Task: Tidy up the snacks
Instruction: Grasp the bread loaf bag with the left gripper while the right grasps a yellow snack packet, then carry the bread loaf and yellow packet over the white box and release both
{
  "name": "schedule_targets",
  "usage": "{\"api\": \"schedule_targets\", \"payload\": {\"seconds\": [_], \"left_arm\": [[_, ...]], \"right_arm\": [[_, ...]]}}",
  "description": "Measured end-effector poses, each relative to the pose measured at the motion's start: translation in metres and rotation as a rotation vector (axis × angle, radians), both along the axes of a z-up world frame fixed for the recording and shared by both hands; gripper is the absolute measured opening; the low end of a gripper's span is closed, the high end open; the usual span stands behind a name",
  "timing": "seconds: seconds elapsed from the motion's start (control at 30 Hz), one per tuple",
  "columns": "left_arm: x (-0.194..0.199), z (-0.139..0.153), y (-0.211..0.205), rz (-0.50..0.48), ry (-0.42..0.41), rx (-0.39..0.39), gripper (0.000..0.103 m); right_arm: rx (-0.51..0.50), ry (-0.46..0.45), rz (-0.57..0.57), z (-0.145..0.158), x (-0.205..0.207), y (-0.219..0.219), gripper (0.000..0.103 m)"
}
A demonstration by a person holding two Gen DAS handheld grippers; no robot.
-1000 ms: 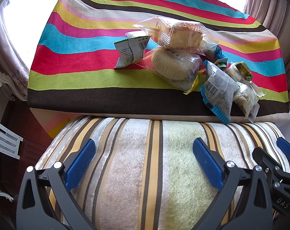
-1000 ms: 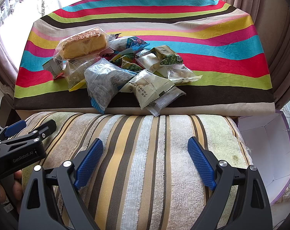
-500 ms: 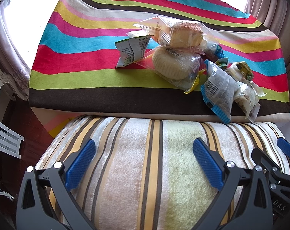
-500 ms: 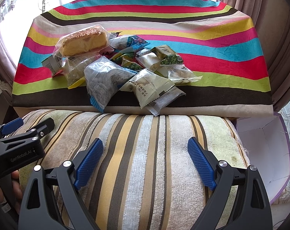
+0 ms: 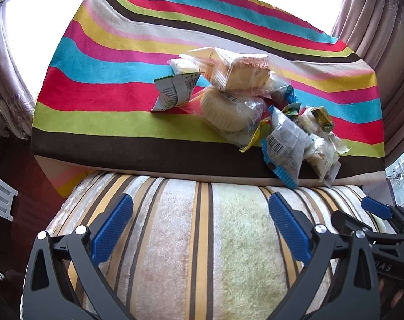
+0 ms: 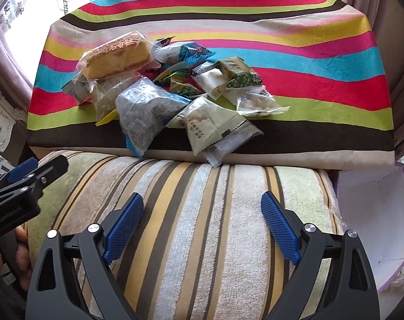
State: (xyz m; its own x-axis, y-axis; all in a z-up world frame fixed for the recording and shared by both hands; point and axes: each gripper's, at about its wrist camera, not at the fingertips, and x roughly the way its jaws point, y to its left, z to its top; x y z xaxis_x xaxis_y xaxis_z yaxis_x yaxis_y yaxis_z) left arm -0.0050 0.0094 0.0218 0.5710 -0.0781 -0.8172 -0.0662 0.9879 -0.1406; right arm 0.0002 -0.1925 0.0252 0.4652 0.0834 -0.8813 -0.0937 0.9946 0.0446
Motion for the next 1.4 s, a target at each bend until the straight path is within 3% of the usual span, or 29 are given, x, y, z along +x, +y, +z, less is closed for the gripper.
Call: {"api": "schedule_targets", "payload": {"seconds": [0.27, 0.67, 0.9, 1.13, 1.3, 1.4], "left_arm": [[0.020, 0.027, 0.001, -0.008, -0.137, -0.031, 0.101], [0.099, 0.054, -0.018, -0.171, -0.246, 0.112, 0.097], [0.143, 0.051, -0.022, -0.327, -0.221, 0.181, 0.097], [0.164, 0.025, -0.033, -0.451, -0.113, 0.238, 0.096], [0.163, 0.016, -0.039, -0.483, -0.083, 0.249, 0.059], [0.162, 0.018, -0.042, -0.488, -0.088, 0.251, 0.050]], "right_arm": [[0.102, -0.070, -0.123, 0.006, 0.028, -0.032, 0.087], [0.110, -0.093, -0.144, 0.006, 0.108, -0.050, 0.087], [0.053, -0.092, -0.065, -0.002, 0.136, -0.041, 0.085], [0.069, -0.072, -0.037, -0.010, 0.149, -0.041, 0.071], [0.099, -0.047, -0.012, -0.018, 0.152, -0.038, 0.052], [0.116, -0.048, -0.004, -0.019, 0.151, -0.037, 0.047]]}}
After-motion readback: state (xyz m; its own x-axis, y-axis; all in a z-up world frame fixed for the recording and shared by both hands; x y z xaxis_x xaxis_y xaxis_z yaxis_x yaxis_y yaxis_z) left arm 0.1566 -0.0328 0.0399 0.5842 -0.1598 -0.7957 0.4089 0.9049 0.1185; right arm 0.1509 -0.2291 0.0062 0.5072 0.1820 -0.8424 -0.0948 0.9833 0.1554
